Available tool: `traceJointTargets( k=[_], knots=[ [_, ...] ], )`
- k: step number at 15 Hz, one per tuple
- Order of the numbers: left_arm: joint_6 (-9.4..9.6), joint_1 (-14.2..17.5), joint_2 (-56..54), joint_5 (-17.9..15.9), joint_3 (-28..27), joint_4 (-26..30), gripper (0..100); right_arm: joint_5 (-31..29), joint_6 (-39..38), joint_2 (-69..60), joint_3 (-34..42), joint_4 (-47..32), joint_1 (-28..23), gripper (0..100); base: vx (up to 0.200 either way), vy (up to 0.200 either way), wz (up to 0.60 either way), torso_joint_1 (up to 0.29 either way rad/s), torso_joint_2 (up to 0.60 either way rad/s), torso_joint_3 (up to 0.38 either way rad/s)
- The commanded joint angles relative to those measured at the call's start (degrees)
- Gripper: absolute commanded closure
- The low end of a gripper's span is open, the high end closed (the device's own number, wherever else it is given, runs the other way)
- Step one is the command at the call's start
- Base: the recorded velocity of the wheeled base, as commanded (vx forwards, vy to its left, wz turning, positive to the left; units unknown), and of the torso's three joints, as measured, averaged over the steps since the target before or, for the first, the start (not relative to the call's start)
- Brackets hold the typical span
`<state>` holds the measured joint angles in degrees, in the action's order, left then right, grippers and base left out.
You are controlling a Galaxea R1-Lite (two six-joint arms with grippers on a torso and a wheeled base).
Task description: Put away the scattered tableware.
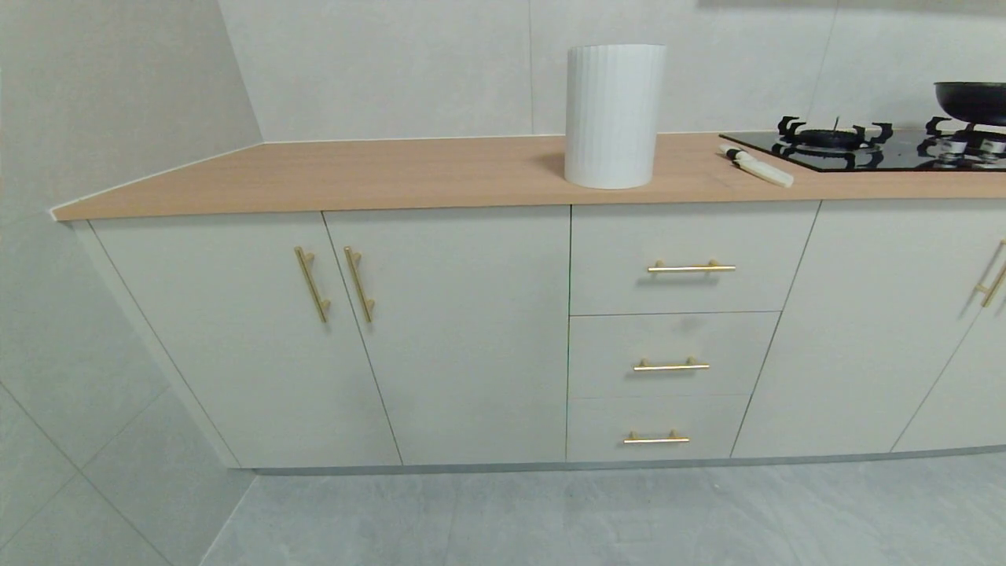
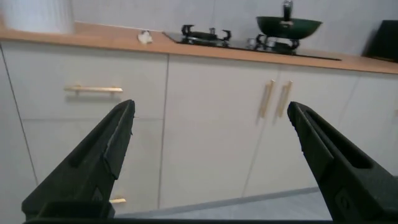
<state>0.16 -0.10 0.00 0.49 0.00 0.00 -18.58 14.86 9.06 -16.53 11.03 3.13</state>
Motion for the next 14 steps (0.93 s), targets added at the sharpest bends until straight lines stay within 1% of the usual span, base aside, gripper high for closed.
traceJointTargets(
  k=[1, 2, 3, 5, 6, 7, 9, 11, 14],
  knots=[
    [0.02, 0.0, 0.1, 0.0, 0.0, 0.0, 0, 0.4, 0.3, -9.1, 1.9, -1.6, -2.7, 0, 0.000, 0.000, 0.00, 0.000, 0.00, 0.000],
    [0.02, 0.0, 0.1, 0.0, 0.0, 0.0, 0, 0.7, 0.3, -9.1, 2.9, -1.6, -2.7, 0, 0.000, 0.000, 0.00, 0.000, 0.00, 0.000],
    [0.02, 0.0, 0.1, 0.0, 0.0, 0.0, 0, 4.2, -0.2, -9.1, 7.5, -2.0, -2.7, 0, 0.000, 0.000, 0.00, 0.000, 0.00, 0.000],
    [0.02, 0.0, 0.1, 0.0, 0.0, 0.0, 0, 13.7, -4.0, -9.1, 16.5, -1.2, -2.7, 0, 0.000, 0.000, 0.00, 0.000, 0.00, 0.000],
    [0.02, 0.0, 0.1, 0.0, 0.0, 0.0, 0, 15.9, -6.0, -9.1, 16.5, -3.9, -2.7, 0, 0.000, 0.000, 0.00, 0.000, 0.00, 0.000],
    [0.02, 0.0, 0.1, 0.0, 0.0, 0.0, 0, 17.0, -9.1, -9.1, 16.5, -6.4, -2.7, 0, 0.000, 0.000, 0.00, 0.000, 0.00, 0.000],
    [0.02, 0.0, 0.1, 0.0, 0.0, 0.0, 0, 19.0, -12.0, -9.1, 16.4, -11.5, -2.7, 0, 0.000, 0.000, 0.00, 0.000, 0.00, 0.000],
    [0.02, 0.0, 0.1, 0.0, 0.0, 0.0, 0, 19.3, -15.4, -9.1, 16.4, -11.2, -2.7, 0, 0.000, 0.000, 0.00, 0.000, 0.00, 0.000],
    [0.02, 0.0, 0.1, 0.0, 0.0, 0.0, 0, 19.3, -15.3, -9.1, 16.5, -11.0, -2.7, 0, 0.000, 0.000, 0.00, 0.000, 0.00, 0.000]
  ],
)
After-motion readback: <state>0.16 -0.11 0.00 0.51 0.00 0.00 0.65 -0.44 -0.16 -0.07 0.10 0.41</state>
